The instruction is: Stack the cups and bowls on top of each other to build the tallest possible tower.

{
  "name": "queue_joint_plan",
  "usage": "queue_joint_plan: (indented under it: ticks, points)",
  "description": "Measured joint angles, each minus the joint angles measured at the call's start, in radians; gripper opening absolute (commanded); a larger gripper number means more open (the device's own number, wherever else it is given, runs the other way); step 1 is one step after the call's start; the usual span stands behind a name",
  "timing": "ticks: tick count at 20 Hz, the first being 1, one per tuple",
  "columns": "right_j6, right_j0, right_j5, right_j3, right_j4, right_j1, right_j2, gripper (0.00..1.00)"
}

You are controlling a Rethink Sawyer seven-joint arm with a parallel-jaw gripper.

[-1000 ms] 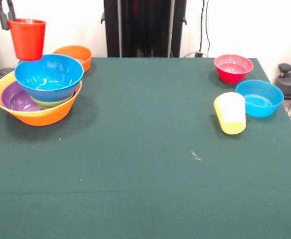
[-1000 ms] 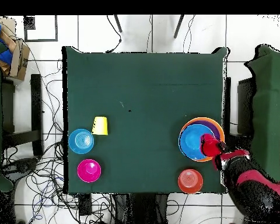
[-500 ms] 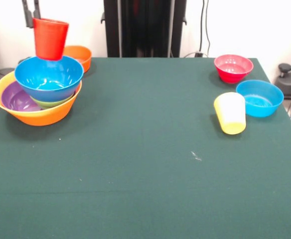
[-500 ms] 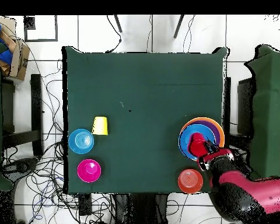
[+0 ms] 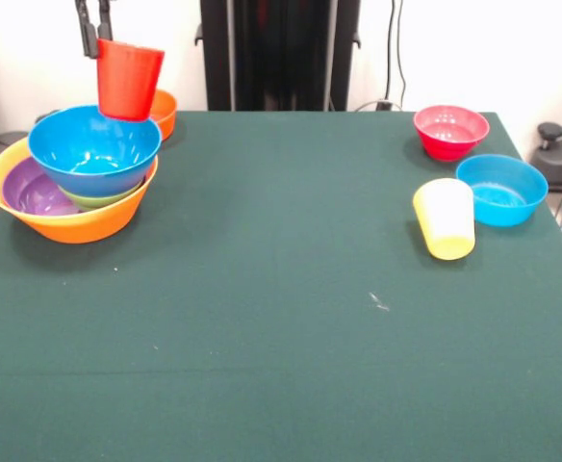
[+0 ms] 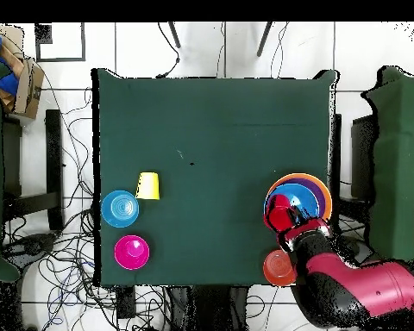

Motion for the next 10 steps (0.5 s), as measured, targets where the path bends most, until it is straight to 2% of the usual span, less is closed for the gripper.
queue_joint_plan:
  ticks: [5, 10]
  points:
    - [0.000, -0.025, -0.001, 0.001, 0.008, 0.008, -0.012, 0.00]
    - [0.000, -0.082, -0.001, 0.001, 0.027, 0.054, -0.016, 0.00]
